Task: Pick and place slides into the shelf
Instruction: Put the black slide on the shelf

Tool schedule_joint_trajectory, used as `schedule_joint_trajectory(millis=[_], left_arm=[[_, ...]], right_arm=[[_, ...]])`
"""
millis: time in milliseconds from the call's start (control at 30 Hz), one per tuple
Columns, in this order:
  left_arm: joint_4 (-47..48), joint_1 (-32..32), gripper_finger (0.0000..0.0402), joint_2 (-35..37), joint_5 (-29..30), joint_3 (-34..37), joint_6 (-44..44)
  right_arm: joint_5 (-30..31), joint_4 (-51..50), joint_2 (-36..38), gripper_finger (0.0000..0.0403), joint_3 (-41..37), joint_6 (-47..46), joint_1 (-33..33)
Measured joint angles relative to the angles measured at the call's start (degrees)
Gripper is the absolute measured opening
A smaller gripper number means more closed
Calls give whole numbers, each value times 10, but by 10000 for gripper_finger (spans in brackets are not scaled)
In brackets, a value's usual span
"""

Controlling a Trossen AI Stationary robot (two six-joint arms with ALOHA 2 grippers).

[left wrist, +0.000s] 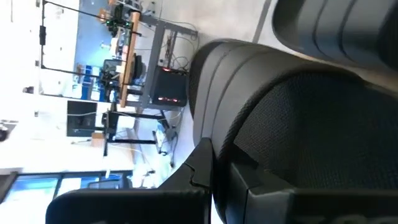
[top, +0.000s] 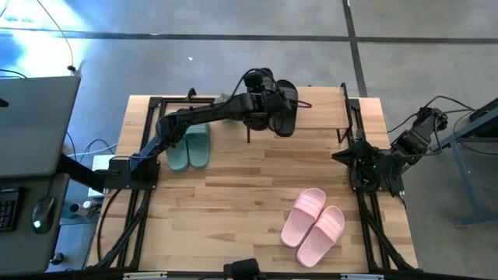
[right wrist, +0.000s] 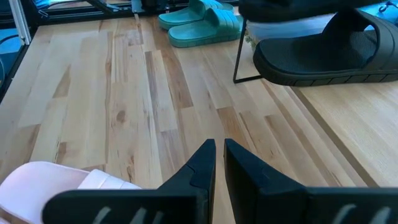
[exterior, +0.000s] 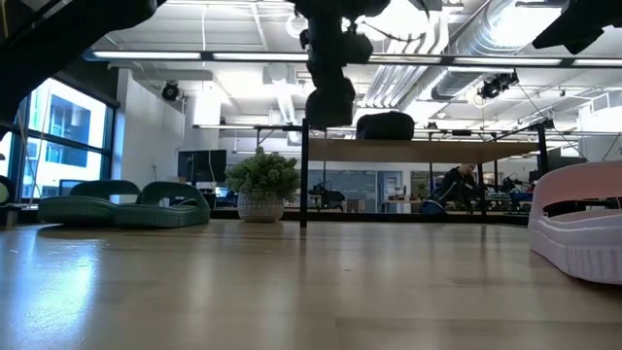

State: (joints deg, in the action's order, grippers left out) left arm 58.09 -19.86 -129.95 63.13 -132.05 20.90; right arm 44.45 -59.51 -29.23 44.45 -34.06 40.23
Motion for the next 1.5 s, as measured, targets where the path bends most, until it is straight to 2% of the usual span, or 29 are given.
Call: schedule_joint_trajectory(millis=[567,933,1100,1233,1500], left_arm=[[-13,-1,0,-6,-83,0,-16],[-8,-1,0,-6,-82,0,-49],[13,-4,0,-28,-78,0,-48],[11,-2,0,-41,-40,0,-49],[-9,-4,0,-44,-37,0,-49]], right_arm=[[0,-2,0,24,0,-2,0],[0,-2,0,24,0,-2,0],[0,-2,0,24,0,-2,0],[0,-2,0,24,0,-2,0],[0,-4,0,24,0,-4,0]])
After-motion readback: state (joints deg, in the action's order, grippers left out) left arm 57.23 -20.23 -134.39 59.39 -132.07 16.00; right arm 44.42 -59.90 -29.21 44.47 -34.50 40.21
